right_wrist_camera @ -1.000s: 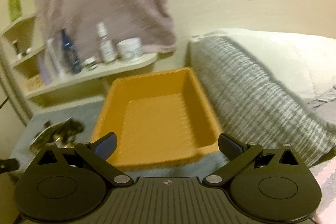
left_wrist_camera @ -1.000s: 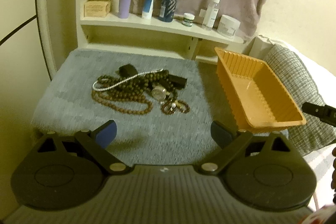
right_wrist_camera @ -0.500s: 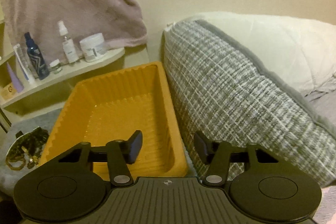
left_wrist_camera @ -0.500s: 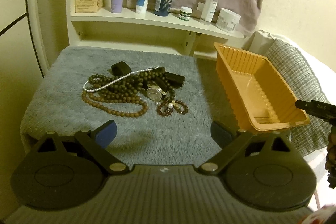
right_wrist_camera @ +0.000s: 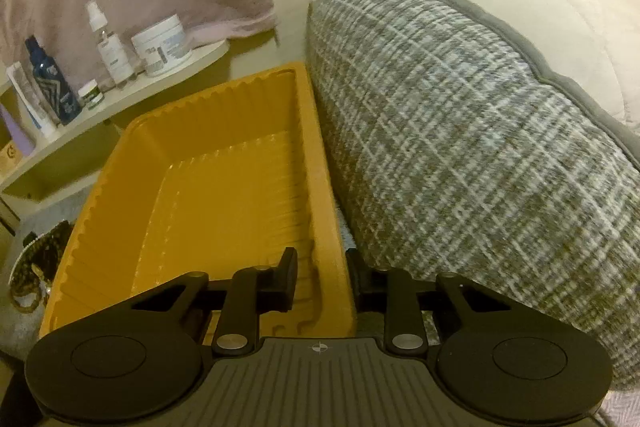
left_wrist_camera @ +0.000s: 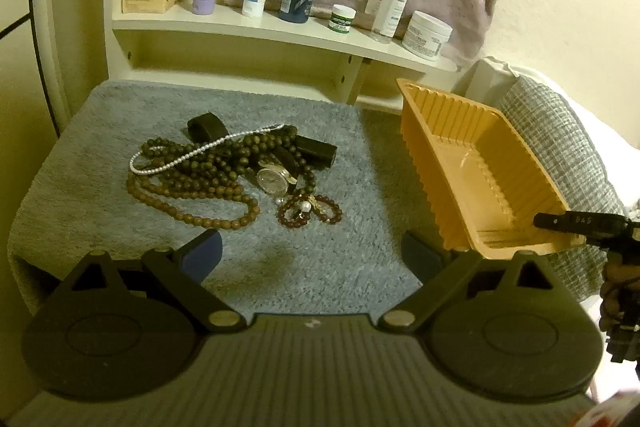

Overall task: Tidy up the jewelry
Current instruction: 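Move the right tool to the orange tray and grasp its rim, then grasp the silver watch from the pile with the left tool while the right tool holds the tray rim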

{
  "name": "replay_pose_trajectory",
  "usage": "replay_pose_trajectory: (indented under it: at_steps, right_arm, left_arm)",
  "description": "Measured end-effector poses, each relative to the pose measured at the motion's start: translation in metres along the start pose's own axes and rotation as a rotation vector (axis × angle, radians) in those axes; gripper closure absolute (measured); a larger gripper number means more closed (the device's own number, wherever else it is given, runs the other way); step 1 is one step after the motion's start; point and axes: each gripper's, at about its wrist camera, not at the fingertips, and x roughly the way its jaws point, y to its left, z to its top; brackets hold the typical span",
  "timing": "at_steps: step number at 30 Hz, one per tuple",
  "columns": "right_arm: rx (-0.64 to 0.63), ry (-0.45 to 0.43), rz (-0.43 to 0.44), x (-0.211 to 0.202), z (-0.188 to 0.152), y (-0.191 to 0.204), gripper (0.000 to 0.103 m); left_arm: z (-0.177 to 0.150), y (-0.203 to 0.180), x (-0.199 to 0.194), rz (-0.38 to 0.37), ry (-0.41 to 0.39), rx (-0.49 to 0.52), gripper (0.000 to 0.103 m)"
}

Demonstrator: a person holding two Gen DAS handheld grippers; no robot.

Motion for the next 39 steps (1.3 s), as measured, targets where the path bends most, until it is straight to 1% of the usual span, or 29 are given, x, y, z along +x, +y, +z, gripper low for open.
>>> replay_pose_trajectory:
  at_steps: [1,3,5,10,11,12,17,20,23,25,28,30,33,34,36,39]
  right_arm:
    - [0.0,0.004,0.0,0.001,0.001,0.0,0.079]
    - [-0.005,0.006,-0.01,0.003,0.003,0.003,0.088]
    - [-0.016,0.006,-0.023,0.004,0.006,0.007,0.091]
    - [-0.039,0.004,-0.04,0.001,0.013,0.015,0.093]
    - [-0.049,-0.002,-0.046,-0.001,0.014,0.018,0.094]
    - [-0.065,-0.012,-0.055,-0.002,0.015,0.022,0.097]
    - [-0.154,-0.057,-0.094,-0.01,0.021,0.044,0.098]
    - [-0.174,-0.073,-0.106,-0.013,0.022,0.055,0.099]
    - [-0.189,-0.082,-0.118,-0.012,0.024,0.063,0.099]
    - [-0.203,-0.08,-0.126,-0.012,0.024,0.067,0.099]
    - [-0.213,-0.076,-0.133,-0.012,0.022,0.069,0.099]
    - [-0.216,-0.074,-0.137,-0.012,0.023,0.071,0.099]
    - [-0.218,-0.073,-0.144,-0.012,0.023,0.072,0.099]
    - [-0.22,-0.072,-0.146,-0.013,0.022,0.073,0.099]
    - [-0.222,-0.075,-0.151,-0.013,0.022,0.074,0.099]
    - [-0.216,-0.076,-0.154,-0.012,0.023,0.072,0.099]
  left_arm:
    - [0.0,0.0,0.001,-0.002,0.004,0.002,0.008]
    - [-0.001,0.0,0.003,-0.001,0.009,0.004,0.008]
    - [-0.001,0.0,0.004,0.0,0.008,0.001,0.008]
    - [-0.001,0.001,0.004,-0.001,0.008,0.01,0.008]
    - [0.0,0.001,0.004,0.002,0.007,0.012,0.008]
    - [0.0,0.002,0.004,0.006,0.005,0.013,0.008]
    - [0.009,0.009,0.006,0.027,-0.011,0.017,0.008]
    - [0.014,0.012,0.008,0.044,-0.021,0.027,0.01]
    - [0.017,0.017,0.013,0.063,-0.021,0.049,0.016]
    - [0.017,0.019,0.017,0.078,-0.027,0.073,0.017]
    - [0.016,0.021,0.022,0.096,-0.032,0.115,0.023]
    - [0.016,0.022,0.027,0.102,-0.026,0.143,0.032]
    - [0.015,0.021,0.037,0.102,-0.02,0.183,0.041]
    - [0.015,0.021,0.041,0.095,-0.018,0.198,0.043]
    - [0.016,0.019,0.048,0.079,-0.009,0.217,0.051]
    - [0.018,0.013,0.061,0.059,-0.018,0.254,0.059]
